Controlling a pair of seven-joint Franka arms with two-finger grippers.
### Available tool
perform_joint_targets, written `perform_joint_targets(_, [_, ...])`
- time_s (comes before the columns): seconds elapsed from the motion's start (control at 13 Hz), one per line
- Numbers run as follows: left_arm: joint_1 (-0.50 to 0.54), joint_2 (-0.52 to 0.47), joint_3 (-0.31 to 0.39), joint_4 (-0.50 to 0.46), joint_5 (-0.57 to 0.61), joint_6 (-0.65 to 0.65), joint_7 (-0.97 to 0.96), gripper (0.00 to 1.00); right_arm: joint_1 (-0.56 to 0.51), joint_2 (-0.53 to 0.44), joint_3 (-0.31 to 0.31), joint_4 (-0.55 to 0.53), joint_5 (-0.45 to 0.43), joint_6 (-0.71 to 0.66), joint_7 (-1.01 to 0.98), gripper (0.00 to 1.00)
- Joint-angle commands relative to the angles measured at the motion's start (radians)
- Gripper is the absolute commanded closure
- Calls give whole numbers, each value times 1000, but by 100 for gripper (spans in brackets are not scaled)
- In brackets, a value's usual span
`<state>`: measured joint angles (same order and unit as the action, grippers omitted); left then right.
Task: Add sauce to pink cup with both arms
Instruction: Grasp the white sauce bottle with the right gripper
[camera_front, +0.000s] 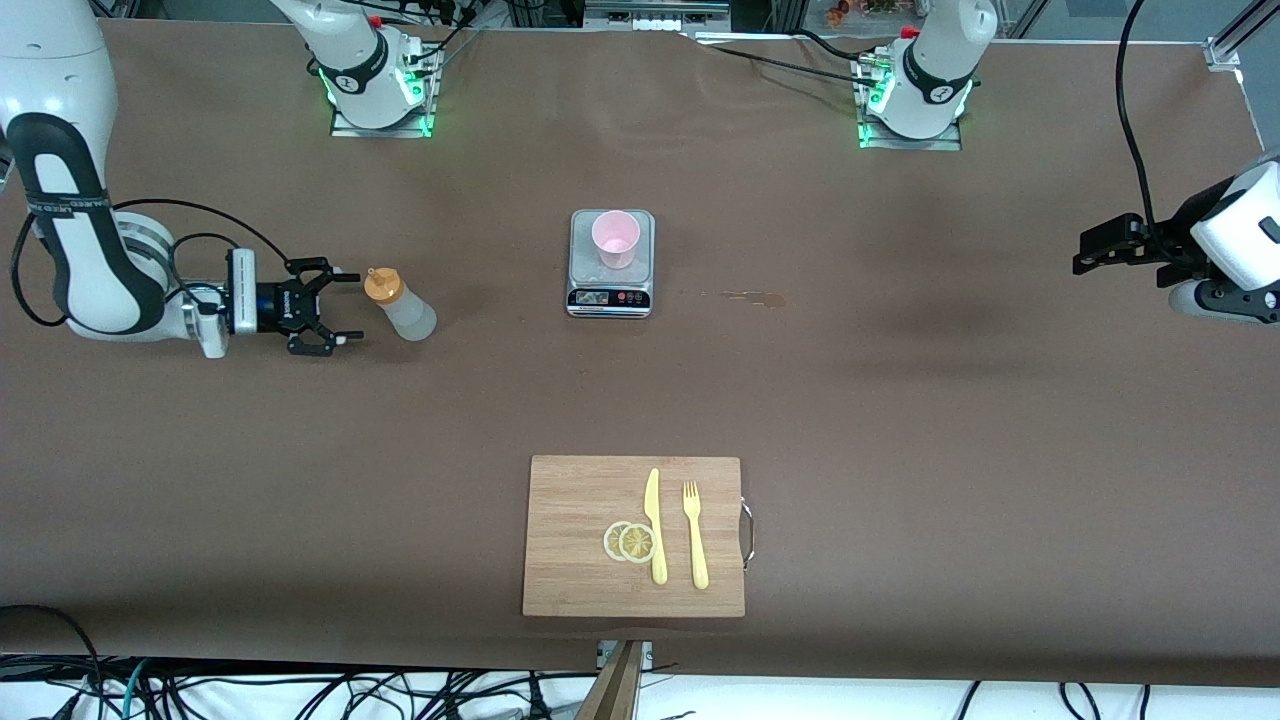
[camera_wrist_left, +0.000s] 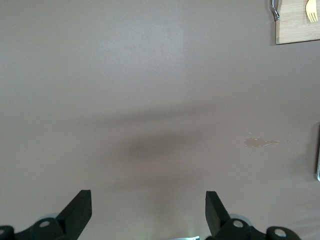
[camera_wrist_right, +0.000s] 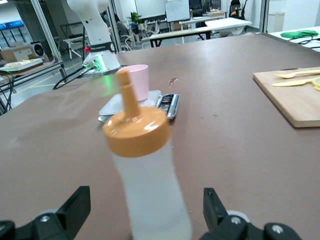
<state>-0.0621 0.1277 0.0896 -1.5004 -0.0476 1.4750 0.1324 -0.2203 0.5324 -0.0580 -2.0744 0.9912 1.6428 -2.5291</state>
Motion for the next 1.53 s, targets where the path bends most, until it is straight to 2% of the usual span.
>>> perform_joint_targets(0.0, [1, 20, 1, 39, 5, -24, 21, 0, -4, -17, -8, -64, 40, -6, -77, 0])
perform_joint_targets(0.31, [-2, 20, 1, 39, 5, -24, 21, 0, 5, 6, -8, -118, 135, -6, -146, 0])
perform_joint_targets(0.54, [-2, 21, 1, 39, 5, -24, 23, 0, 30, 6, -5, -119, 159, 0, -146, 0])
perform_joint_targets(1.07, [-2, 21, 1, 39, 3, -22, 23, 0, 94, 26, 7, -118, 276, 20, -148, 0])
perform_joint_targets(1.15, [-2, 23, 1, 39, 3, -22, 23, 0, 96, 27, 9, -118, 288, 20, -149, 5])
perform_joint_targets(1.23, [-2, 23, 1, 39, 3, -22, 23, 0, 96, 28, 9, -113, 293, 22, -161, 32])
perform_joint_targets(1.3, [-2, 23, 1, 39, 3, -22, 23, 0, 96, 28, 9, -111, 294, 22, -165, 66])
perform_joint_targets(1.38, [-2, 23, 1, 39, 3, -22, 23, 0, 96, 28, 9, -110, 302, 22, -165, 89])
perform_joint_targets(1.46, [-2, 23, 1, 39, 3, -22, 23, 0, 98, 21, 9, -107, 303, 25, -166, 100])
